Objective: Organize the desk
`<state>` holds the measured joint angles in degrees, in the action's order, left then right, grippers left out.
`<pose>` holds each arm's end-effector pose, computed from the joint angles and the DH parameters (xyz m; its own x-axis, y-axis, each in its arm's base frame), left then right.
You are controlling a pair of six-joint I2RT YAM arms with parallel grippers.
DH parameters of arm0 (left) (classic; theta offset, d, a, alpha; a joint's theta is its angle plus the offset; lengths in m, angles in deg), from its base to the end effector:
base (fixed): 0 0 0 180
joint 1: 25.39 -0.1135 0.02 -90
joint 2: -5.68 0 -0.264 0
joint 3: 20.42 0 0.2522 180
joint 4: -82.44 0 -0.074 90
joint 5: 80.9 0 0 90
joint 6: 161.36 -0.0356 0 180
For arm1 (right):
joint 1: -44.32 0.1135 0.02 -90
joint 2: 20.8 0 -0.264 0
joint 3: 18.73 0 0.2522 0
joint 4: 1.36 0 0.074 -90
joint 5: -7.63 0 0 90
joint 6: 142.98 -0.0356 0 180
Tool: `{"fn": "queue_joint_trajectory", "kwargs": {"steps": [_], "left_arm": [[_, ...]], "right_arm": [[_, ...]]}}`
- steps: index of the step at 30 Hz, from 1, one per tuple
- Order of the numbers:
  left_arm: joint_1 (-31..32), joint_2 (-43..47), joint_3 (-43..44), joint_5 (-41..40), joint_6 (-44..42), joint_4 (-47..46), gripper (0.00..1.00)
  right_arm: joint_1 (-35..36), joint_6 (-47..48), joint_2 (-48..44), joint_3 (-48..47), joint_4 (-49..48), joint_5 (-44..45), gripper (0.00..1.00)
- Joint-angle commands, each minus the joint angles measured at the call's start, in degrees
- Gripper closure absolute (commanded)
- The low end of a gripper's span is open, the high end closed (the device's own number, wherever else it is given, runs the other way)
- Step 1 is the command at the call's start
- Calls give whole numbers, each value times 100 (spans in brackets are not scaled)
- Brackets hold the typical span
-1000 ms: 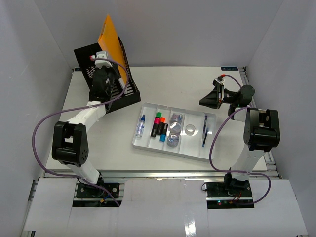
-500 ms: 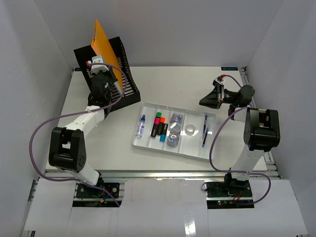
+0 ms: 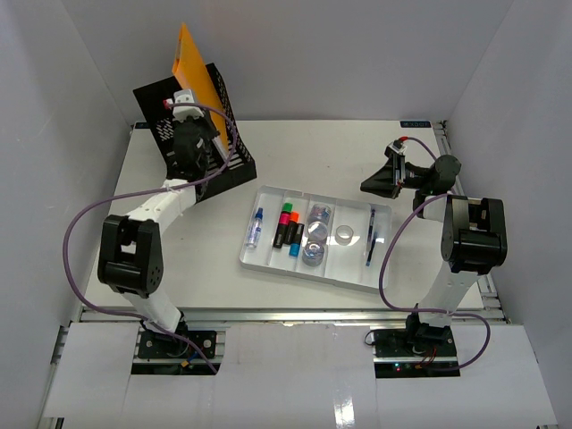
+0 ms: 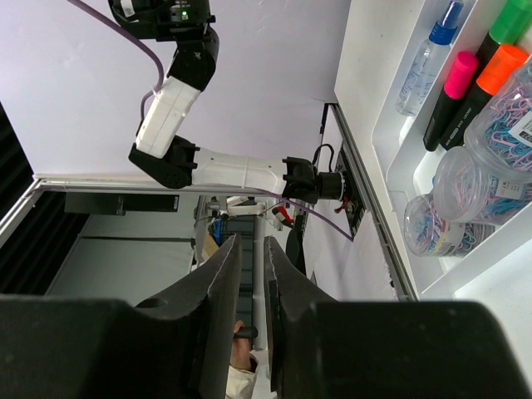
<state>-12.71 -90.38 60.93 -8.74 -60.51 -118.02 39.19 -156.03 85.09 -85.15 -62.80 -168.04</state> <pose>0.3918 -0.0770 0.3228 0.1126 -0.2090 -0.9714 -0.0685 0.9737 -0.2174 0.3598 0.0033 0.2358 -0.9748 0.1614 -0.1540 -0.1566 -0.0031 0.9877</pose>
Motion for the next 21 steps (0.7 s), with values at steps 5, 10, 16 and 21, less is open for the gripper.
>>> {"fn": "queue_joint_trajectory", "kwargs": {"steps": [5,10,16,21], "left_arm": [[218,-579,557,-98,-422,-785,100],[218,-671,206,-123,-557,-1067,100],[227,-815,183,-237,-714,-950,100],[230,-795,81,-179,-866,-920,100]], "right_arm": [[3,74,-76,9,-3282,-247,77],[3,88,-45,11,-3282,-249,77],[3,92,-7,19,-3282,-249,78],[3,100,2,37,-3282,-249,78]]}}
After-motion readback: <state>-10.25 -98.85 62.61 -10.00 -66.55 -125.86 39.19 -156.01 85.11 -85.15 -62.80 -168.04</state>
